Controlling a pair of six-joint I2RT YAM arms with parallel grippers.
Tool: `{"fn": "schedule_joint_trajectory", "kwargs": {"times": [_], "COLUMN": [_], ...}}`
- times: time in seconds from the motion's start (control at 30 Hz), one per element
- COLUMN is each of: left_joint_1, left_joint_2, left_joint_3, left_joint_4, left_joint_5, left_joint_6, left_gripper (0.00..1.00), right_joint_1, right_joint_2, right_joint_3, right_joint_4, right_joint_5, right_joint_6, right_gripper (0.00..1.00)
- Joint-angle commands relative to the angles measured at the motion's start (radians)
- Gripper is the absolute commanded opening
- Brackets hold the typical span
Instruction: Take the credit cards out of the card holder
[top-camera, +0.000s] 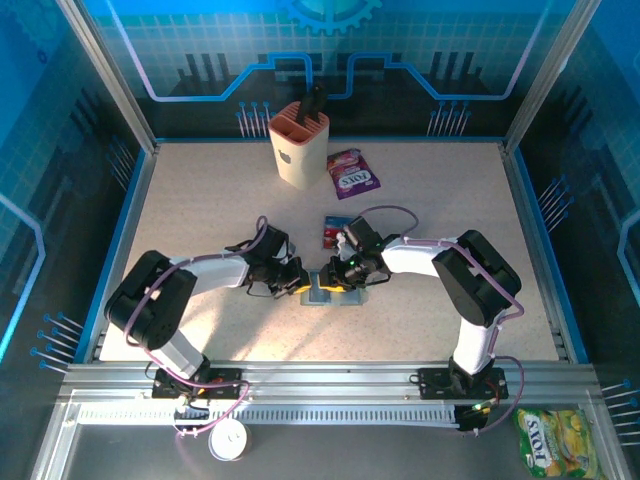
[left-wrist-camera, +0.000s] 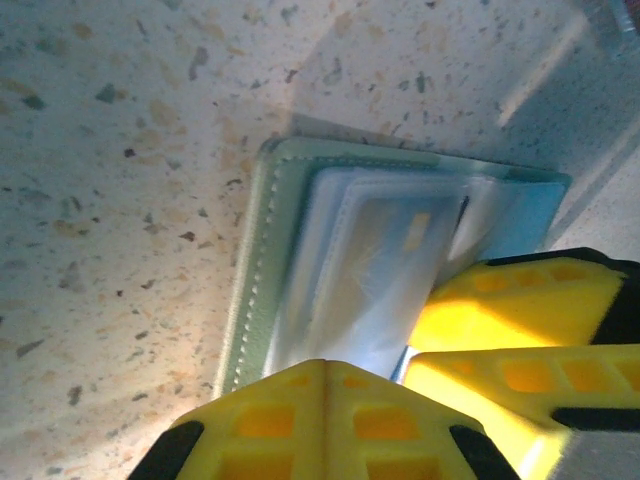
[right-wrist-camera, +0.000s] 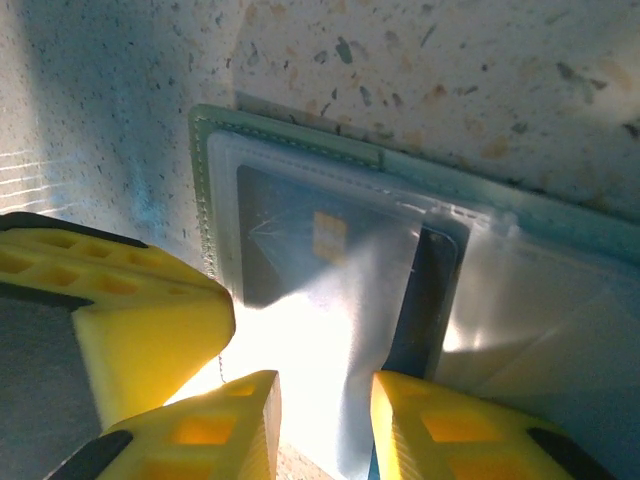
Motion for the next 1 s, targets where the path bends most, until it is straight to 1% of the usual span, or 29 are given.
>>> {"fn": "schedule_joint_trajectory", "kwargs": {"times": [0.0,0.53,0.8,0.97], "left_joint_1": [0.003,0.002,0.001,-0.013], "left_joint_2": [0.026,0.001,-0.043,-0.019], "left_joint_3": [0.002,0.039,0.078,0.100], "left_joint_4": [-0.056,-0.105,-0.106,-0.101], "left_joint_5": [-0.016,-0.026,0.002,0.017], "left_joint_6": [0.038,0.068,0.057,0.060], "left_gripper": [0.05,0.04,0.05,0.04], "right_joint_1": [0.011,0.011,0.011,0.008], "right_joint_2": [0.002,-0.058,-0.096,-0.097], "right_joint_3": [0.015,0.055,0.045,0.042], "right_joint_4": [-0.088,-0.194,-0.168,-0.168], "right_joint_5": [0.073,0.125,0.111,0.112], "right_joint_6": [-0.024,-0.066,-0.057,-0.058], "right_gripper": [0.32,0.33,0.34,0.34]}}
